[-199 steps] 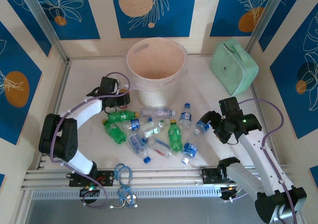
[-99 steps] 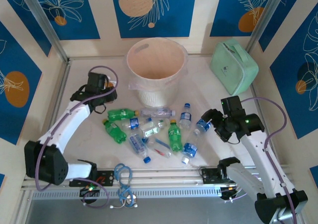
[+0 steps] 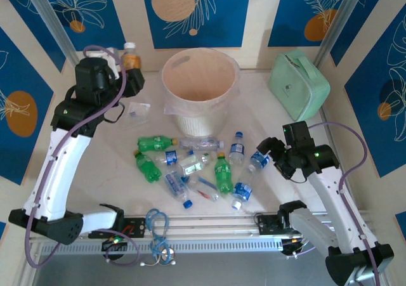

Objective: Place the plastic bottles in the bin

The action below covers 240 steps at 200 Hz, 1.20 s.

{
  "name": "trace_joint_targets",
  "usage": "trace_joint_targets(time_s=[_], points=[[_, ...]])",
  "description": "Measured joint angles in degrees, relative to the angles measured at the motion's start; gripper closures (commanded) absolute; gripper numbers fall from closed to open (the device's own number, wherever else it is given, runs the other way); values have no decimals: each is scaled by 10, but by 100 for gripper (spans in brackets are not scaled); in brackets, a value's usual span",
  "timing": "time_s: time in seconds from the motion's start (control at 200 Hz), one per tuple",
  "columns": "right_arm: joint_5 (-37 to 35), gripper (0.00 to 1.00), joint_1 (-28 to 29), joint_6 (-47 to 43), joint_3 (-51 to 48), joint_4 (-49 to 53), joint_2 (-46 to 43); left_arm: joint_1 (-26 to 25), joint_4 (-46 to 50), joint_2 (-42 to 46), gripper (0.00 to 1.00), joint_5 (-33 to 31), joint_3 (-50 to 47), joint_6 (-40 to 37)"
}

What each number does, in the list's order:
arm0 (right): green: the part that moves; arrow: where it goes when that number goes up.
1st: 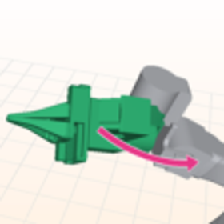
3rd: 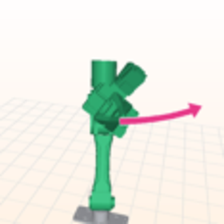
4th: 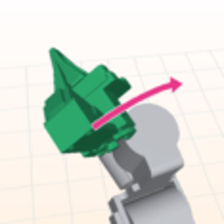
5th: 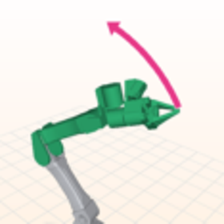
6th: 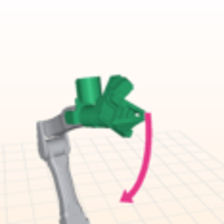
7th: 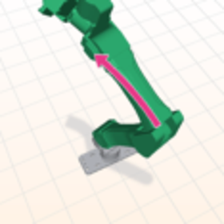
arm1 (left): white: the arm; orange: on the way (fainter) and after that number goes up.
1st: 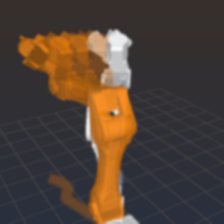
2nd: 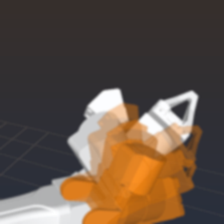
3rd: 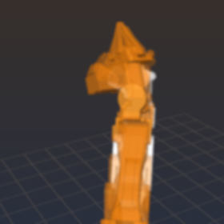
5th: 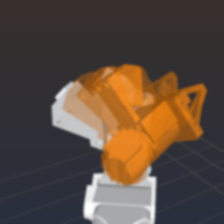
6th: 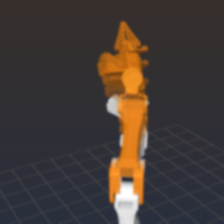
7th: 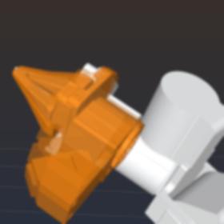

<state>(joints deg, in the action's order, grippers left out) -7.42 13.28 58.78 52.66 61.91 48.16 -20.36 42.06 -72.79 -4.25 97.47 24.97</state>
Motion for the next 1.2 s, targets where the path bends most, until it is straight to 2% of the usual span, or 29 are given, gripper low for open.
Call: trace_joint_targets(time_s=[0.165, 0.315, 0.805, 0.89, 1.015, 1.2], points=[[0, 11, 14, 2, 0, -7, 0, -56, 5, -84, 43, 77, 103, -29], [0, 11, 27, 5, 0, -10, 0, -94, 7, -139, 44, 114, 132, -45], [-1, 11, 66, 19, 0, -13, 10, -111, 10, -220, 43, 129, 135, -45], [-4, 11, 66, 19, 0, -12, 15, -111, 13, -239, 40, 122, 135, -46], [-16, 11, 60, 15, 4, 2, 37, -111, 16, -260, 28, 113, 135, -49], [-26, 10, 13, -17, 10, 24, 88, -112, 8, -263, 15, 110, 137, -45]])
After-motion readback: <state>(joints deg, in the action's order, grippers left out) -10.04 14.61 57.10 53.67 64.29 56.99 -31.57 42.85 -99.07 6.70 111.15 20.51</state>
